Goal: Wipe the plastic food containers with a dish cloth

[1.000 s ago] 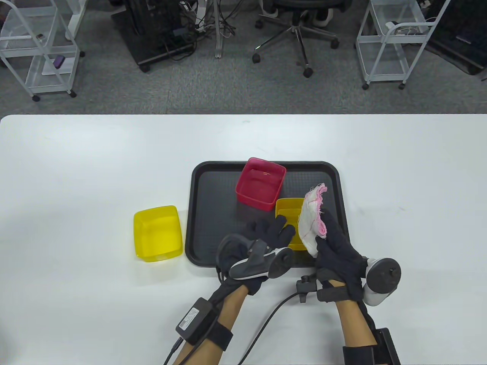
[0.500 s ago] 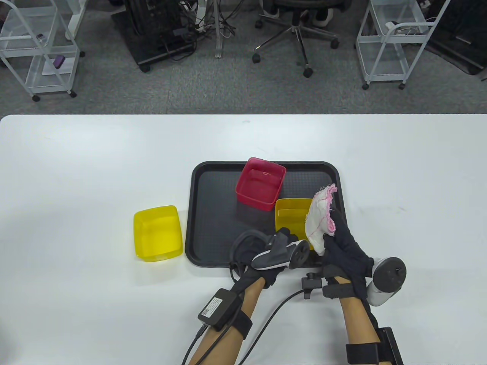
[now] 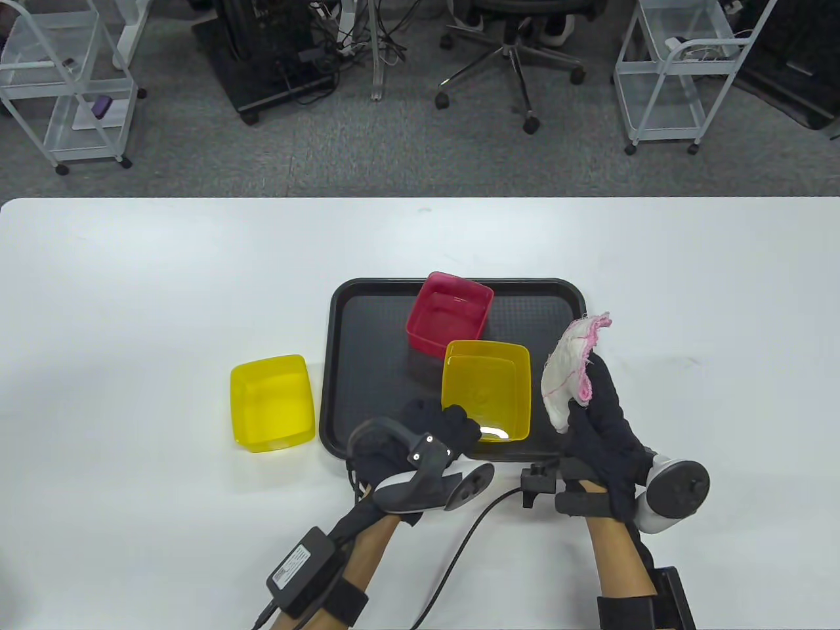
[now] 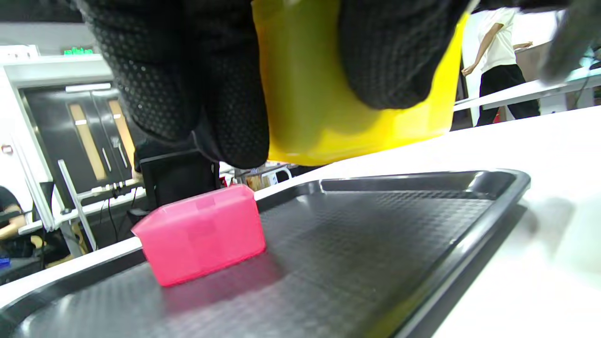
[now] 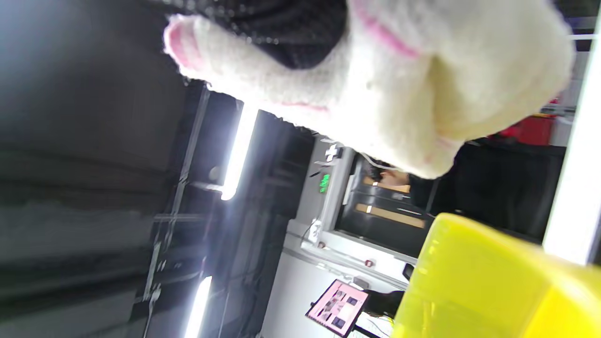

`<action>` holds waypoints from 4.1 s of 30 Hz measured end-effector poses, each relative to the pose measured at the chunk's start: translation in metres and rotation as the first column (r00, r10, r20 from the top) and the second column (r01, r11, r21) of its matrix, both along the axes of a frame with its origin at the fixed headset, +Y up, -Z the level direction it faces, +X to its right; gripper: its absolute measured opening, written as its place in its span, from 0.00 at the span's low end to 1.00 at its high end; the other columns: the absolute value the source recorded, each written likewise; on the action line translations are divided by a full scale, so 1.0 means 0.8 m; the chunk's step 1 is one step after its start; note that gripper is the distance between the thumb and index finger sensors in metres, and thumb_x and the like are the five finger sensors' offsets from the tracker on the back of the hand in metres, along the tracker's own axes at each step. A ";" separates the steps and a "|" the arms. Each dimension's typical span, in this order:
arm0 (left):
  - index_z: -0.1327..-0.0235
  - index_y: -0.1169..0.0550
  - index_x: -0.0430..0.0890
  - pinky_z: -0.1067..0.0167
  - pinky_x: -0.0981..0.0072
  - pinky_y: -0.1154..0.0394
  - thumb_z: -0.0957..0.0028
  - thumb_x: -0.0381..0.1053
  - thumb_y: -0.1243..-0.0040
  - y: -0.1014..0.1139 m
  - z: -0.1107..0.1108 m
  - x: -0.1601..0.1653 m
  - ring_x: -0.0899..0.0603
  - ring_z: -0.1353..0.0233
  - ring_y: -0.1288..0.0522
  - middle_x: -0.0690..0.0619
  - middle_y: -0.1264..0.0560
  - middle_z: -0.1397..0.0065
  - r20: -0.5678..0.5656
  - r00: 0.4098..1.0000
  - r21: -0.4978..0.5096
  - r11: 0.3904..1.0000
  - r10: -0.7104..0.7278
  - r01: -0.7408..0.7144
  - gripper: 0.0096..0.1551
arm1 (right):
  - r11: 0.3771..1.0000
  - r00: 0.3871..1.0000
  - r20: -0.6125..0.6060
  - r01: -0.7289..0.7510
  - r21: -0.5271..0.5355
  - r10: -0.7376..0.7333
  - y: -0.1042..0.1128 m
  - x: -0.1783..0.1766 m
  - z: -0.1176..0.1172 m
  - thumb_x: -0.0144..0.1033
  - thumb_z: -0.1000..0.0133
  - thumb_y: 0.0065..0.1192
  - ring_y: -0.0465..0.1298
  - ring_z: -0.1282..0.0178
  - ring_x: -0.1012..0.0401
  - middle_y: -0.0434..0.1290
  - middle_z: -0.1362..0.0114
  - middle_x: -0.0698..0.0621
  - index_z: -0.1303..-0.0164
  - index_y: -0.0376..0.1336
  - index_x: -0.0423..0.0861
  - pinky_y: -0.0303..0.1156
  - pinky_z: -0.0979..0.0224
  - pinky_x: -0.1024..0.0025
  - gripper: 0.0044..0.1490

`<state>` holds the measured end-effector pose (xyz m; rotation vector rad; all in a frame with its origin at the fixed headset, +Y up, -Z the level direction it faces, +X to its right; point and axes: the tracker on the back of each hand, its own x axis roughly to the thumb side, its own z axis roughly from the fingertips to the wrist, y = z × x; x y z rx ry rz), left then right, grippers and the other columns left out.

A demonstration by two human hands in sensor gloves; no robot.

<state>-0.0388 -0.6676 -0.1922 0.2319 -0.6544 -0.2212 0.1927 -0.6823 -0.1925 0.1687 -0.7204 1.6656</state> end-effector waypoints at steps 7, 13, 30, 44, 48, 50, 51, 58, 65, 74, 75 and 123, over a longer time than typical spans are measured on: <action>0.47 0.16 0.57 0.36 0.52 0.15 0.49 0.60 0.34 -0.003 0.038 -0.031 0.41 0.39 0.13 0.60 0.16 0.38 0.018 0.999 0.088 0.995 0.048 -0.049 0.20 | 0.868 0.854 -0.170 -0.464 0.178 0.491 0.043 -0.096 0.013 0.16 0.47 0.60 0.69 0.30 0.36 0.67 0.25 0.36 0.32 0.62 0.41 0.71 0.35 0.42 0.30; 0.48 0.15 0.55 0.38 0.52 0.15 0.50 0.60 0.33 0.006 0.048 -0.029 0.41 0.42 0.12 0.58 0.15 0.40 0.044 0.997 0.144 0.988 0.058 -0.064 0.20 | 0.518 0.514 -0.228 -0.854 -0.047 0.827 0.036 -0.153 0.001 0.16 0.46 0.60 0.68 0.29 0.35 0.67 0.25 0.36 0.32 0.64 0.42 0.70 0.34 0.41 0.30; 0.52 0.14 0.59 0.35 0.54 0.14 0.54 0.60 0.30 0.004 0.034 -0.046 0.43 0.41 0.11 0.62 0.14 0.43 0.042 0.999 0.122 0.992 0.009 -0.014 0.18 | 0.682 0.728 -0.679 -0.544 -0.488 0.095 0.011 -0.140 -0.041 0.18 0.46 0.59 0.67 0.31 0.37 0.67 0.26 0.35 0.32 0.63 0.40 0.71 0.38 0.42 0.29; 0.51 0.14 0.58 0.36 0.55 0.14 0.53 0.61 0.31 0.000 0.045 -0.030 0.43 0.42 0.11 0.61 0.14 0.43 0.089 0.996 0.135 0.991 -0.020 0.008 0.19 | 0.299 0.379 -0.336 -0.916 -0.266 0.862 0.027 -0.169 -0.021 0.14 0.48 0.62 0.70 0.28 0.40 0.71 0.27 0.41 0.40 0.70 0.45 0.73 0.34 0.45 0.26; 0.52 0.13 0.57 0.38 0.55 0.13 0.53 0.61 0.31 0.004 0.053 -0.021 0.44 0.44 0.11 0.60 0.14 0.44 0.108 0.994 0.170 0.985 -0.034 0.015 0.19 | 0.421 0.506 -0.295 -0.853 -0.308 0.810 0.027 -0.157 -0.025 0.17 0.48 0.62 0.71 0.29 0.40 0.72 0.28 0.42 0.38 0.68 0.46 0.75 0.36 0.47 0.26; 0.52 0.13 0.56 0.38 0.55 0.13 0.53 0.61 0.31 0.006 0.055 -0.021 0.43 0.44 0.11 0.59 0.14 0.44 0.112 0.994 0.149 0.989 -0.003 -0.014 0.19 | 0.543 0.665 -0.371 -0.745 -0.388 0.648 0.027 -0.144 -0.028 0.17 0.47 0.61 0.68 0.29 0.38 0.71 0.27 0.40 0.36 0.67 0.45 0.73 0.36 0.45 0.27; 0.52 0.13 0.56 0.38 0.55 0.13 0.53 0.61 0.31 0.006 0.055 -0.021 0.44 0.45 0.10 0.60 0.13 0.44 0.115 0.993 0.154 0.988 0.002 -0.019 0.19 | 0.629 0.763 -0.407 -0.645 -0.434 0.502 0.026 -0.138 -0.029 0.16 0.47 0.61 0.67 0.30 0.37 0.70 0.27 0.38 0.36 0.67 0.43 0.72 0.36 0.44 0.27; 0.53 0.14 0.59 0.37 0.56 0.13 0.54 0.61 0.30 0.005 0.039 -0.037 0.45 0.44 0.10 0.62 0.13 0.44 0.072 0.997 0.120 0.991 0.042 -0.050 0.18 | 0.711 0.807 -0.591 -0.416 -0.568 0.000 0.001 -0.125 -0.039 0.17 0.47 0.60 0.65 0.32 0.37 0.67 0.26 0.34 0.33 0.64 0.41 0.72 0.40 0.43 0.29; 0.54 0.13 0.60 0.36 0.58 0.14 0.55 0.61 0.29 0.003 0.034 -0.050 0.46 0.42 0.11 0.63 0.13 0.44 0.059 0.998 0.157 0.988 -0.007 -0.002 0.18 | 0.525 0.631 -0.597 -0.765 -0.372 0.495 0.027 -0.157 -0.024 0.14 0.48 0.61 0.70 0.31 0.36 0.72 0.28 0.37 0.38 0.69 0.41 0.73 0.38 0.43 0.26; 0.53 0.13 0.58 0.37 0.57 0.13 0.55 0.61 0.29 0.007 0.046 -0.036 0.45 0.44 0.11 0.62 0.13 0.44 0.106 0.994 0.117 0.992 0.041 -0.053 0.19 | 0.348 0.429 -0.265 -0.887 -0.303 0.864 0.026 -0.169 -0.018 0.14 0.47 0.62 0.69 0.28 0.39 0.70 0.26 0.40 0.38 0.68 0.45 0.73 0.34 0.46 0.27; 0.53 0.13 0.58 0.37 0.56 0.13 0.55 0.61 0.29 0.006 0.047 -0.033 0.45 0.44 0.11 0.61 0.13 0.44 0.107 0.993 0.116 0.992 0.044 -0.056 0.19 | 0.355 0.434 -0.245 -0.883 -0.308 0.867 0.027 -0.166 -0.018 0.15 0.48 0.62 0.70 0.29 0.40 0.72 0.27 0.41 0.38 0.69 0.45 0.75 0.35 0.47 0.27; 0.54 0.13 0.60 0.36 0.57 0.13 0.56 0.61 0.28 -0.012 0.032 -0.046 0.46 0.44 0.10 0.62 0.13 0.44 0.047 0.998 0.079 0.996 0.047 -0.051 0.18 | 0.426 0.542 -0.573 -0.839 -0.338 0.614 0.013 -0.161 -0.024 0.12 0.49 0.61 0.72 0.31 0.38 0.74 0.30 0.40 0.43 0.71 0.43 0.74 0.37 0.44 0.25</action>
